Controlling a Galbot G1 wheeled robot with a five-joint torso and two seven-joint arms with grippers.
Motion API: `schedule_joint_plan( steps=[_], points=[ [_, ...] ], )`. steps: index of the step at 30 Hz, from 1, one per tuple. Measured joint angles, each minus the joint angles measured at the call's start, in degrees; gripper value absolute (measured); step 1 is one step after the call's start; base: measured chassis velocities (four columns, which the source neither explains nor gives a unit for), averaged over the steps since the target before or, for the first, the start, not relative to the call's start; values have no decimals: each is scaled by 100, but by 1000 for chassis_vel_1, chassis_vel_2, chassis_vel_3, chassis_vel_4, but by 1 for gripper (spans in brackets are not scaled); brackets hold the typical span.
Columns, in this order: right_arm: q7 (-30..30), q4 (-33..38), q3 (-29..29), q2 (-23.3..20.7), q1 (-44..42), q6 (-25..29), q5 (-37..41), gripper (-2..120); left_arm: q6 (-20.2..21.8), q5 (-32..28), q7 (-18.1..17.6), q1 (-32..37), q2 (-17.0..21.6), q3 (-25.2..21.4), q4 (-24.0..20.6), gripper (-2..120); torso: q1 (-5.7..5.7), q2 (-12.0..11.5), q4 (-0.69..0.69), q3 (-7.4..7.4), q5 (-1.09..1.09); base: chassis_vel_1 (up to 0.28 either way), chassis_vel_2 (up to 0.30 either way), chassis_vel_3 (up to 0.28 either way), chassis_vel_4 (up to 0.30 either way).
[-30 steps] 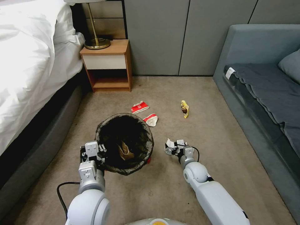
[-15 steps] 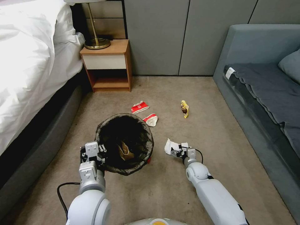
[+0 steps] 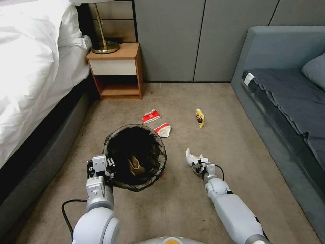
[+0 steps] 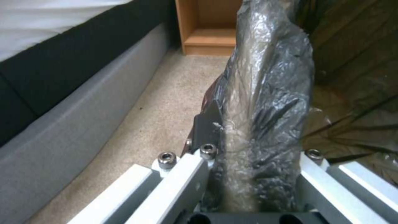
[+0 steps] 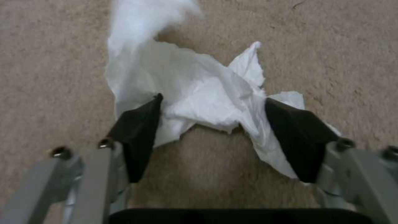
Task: Pick up the trash bin, then pick up the garbage from the floor and place it into the trash bin.
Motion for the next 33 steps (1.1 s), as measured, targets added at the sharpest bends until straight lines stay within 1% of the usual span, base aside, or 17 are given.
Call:
schedule_joint_plan(
  steps=[1,2,3,4,5,7,8,11,12,14,15,17,28,29,31,32,33],
  points=[
    [0,0,0,0,0,0,0,62,0,0,0,0,0,0,0,0,0,0,0,0,0,0,0,0,0],
    [-22,-127,29,25,65,22,-31,52,-12,23,2,19,-15,9,3,0,0,0,0,0,0,0,0,0,0],
    [-27,-218,56,53,105,45,-50,49,-16,31,2,27,-19,11,3,0,0,0,0,0,0,0,0,0,0],
    [-27,-218,56,53,105,45,-50,49,-16,31,2,27,-19,11,3,0,0,0,0,0,0,0,0,0,0],
    [-31,-256,66,69,122,65,-67,46,-18,34,2,28,-19,11,3,0,0,0,0,0,0,0,0,0,0],
    [-41,-366,82,109,177,133,-115,34,-18,32,3,23,-7,-2,2,0,0,0,0,0,0,0,0,0,0],
    [-41,-366,82,109,177,133,-115,34,-18,32,3,23,-7,-2,2,0,0,0,0,0,0,0,0,0,0],
    [-42,-428,79,137,230,166,-133,20,-18,25,3,16,5,-12,2,0,0,0,0,0,0,0,0,0,0],
    [-42,-428,79,137,230,166,-133,20,-18,25,3,16,5,-12,2,0,0,0,0,0,0,0,0,0,0],
    [-40,-445,79,153,254,181,-151,10,-18,25,3,20,-6,0,2,0,0,0,0,0,0,0,0,0,0],
    [-40,-445,79,153,254,181,-151,10,-18,25,3,20,-6,0,2,0,0,0,0,0,0,0,0,0,0],
    [-35,-464,78,172,260,218,-181,0,-20,27,3,21,-12,4,2,0,0,0,-1,0,0,0,0,0,0],
    [41,-443,124,187,221,506,-306,0,-24,13,3,-10,-5,-10,15,0,0,0,0,0,1,0,0,0,0],
    [104,-241,126,157,137,604,-307,0,-24,3,4,-32,-6,-1,69,0,0,0,0,0,0,0,0,0,0],
    [117,-175,126,147,111,621,-306,0,-24,1,4,-36,-5,0,80,0,0,0,0,0,0,0,0,0,0],
    [183,309,119,79,-88,683,-251,0,-24,-25,2,-64,1,5,119,0,0,0,-1,0,1,0,0,0,0],
    [227,632,116,36,-204,695,-196,0,-24,-39,2,-80,5,11,136,0,0,0,0,0,1,0,0,0,0]
  ],
)
